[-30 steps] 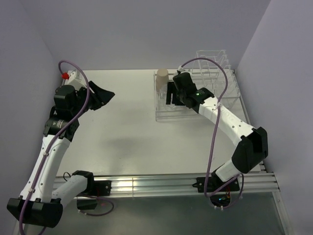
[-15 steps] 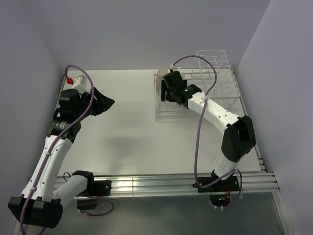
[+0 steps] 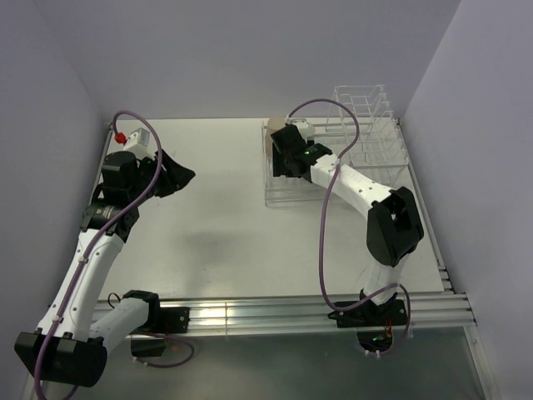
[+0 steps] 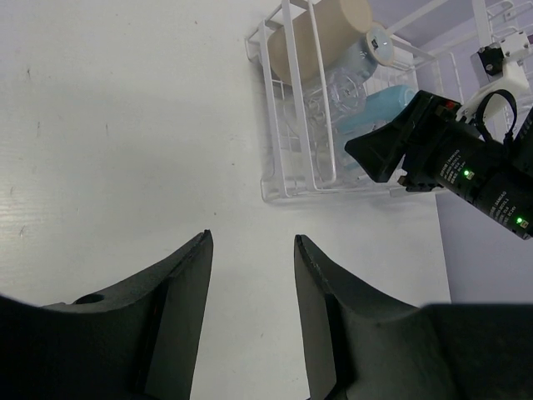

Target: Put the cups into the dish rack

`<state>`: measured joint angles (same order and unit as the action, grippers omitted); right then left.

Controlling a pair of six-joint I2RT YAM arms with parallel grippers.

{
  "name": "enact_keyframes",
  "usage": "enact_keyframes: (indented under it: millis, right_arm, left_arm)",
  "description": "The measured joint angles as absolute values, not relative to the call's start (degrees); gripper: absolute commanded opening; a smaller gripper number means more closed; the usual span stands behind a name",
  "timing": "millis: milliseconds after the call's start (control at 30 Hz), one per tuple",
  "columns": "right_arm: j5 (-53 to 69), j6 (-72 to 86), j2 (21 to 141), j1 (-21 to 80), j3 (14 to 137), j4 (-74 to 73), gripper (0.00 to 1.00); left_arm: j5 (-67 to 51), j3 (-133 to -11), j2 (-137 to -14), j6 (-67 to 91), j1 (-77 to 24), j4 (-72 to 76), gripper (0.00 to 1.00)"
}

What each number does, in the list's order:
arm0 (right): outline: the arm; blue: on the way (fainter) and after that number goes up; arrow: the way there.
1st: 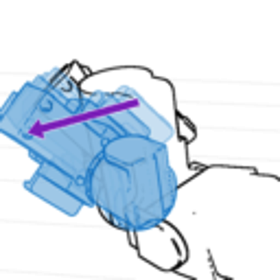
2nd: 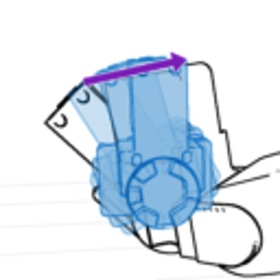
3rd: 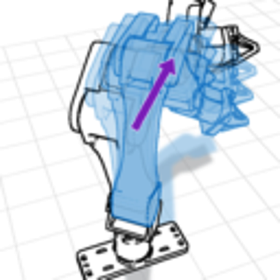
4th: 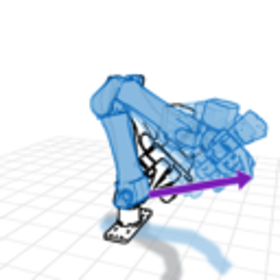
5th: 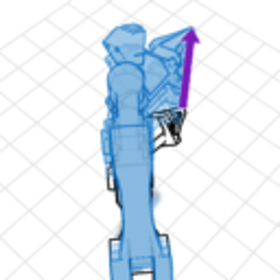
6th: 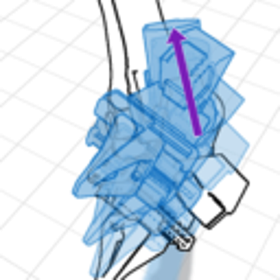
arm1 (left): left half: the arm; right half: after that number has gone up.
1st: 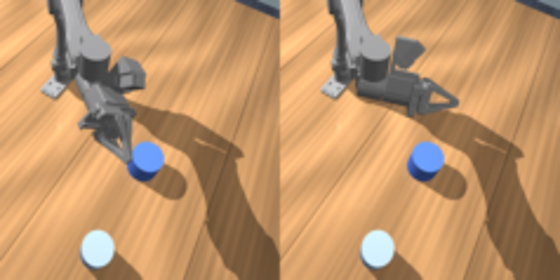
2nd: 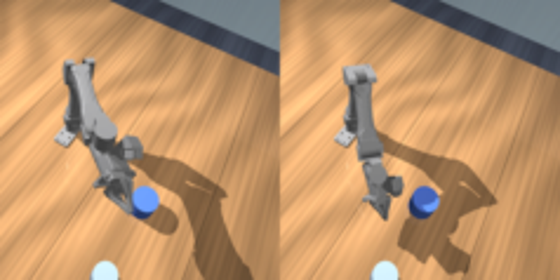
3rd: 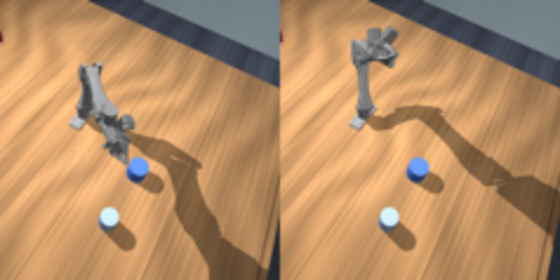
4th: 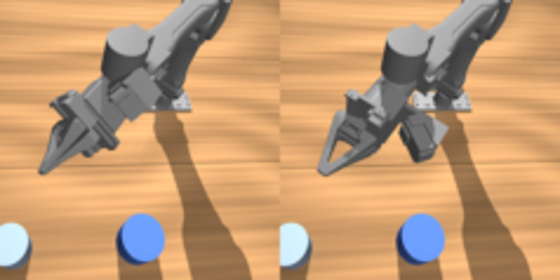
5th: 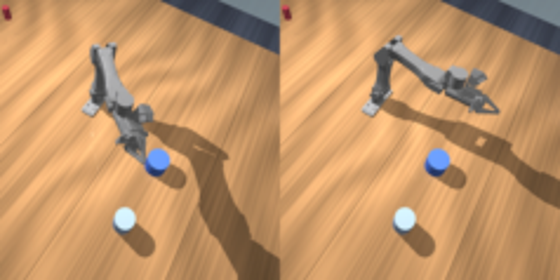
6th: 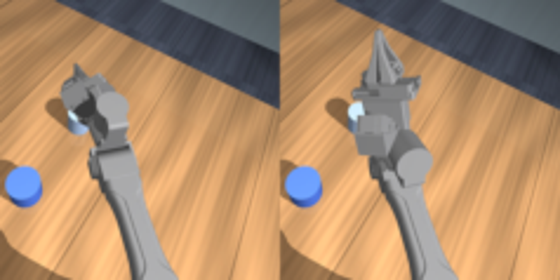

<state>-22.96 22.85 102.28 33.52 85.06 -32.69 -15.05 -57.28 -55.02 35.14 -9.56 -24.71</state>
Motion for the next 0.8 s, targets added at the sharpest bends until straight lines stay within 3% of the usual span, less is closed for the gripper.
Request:
enact_keyframes:
  millis: [800]
  right_arm:
    - [-24.9,23.1,102.2,34.5,79.3,-26.4,0.00]
  left_arm:
    - [-15.0,-56.0,-55.4,35.1,-9.6,-24.7,0.50]
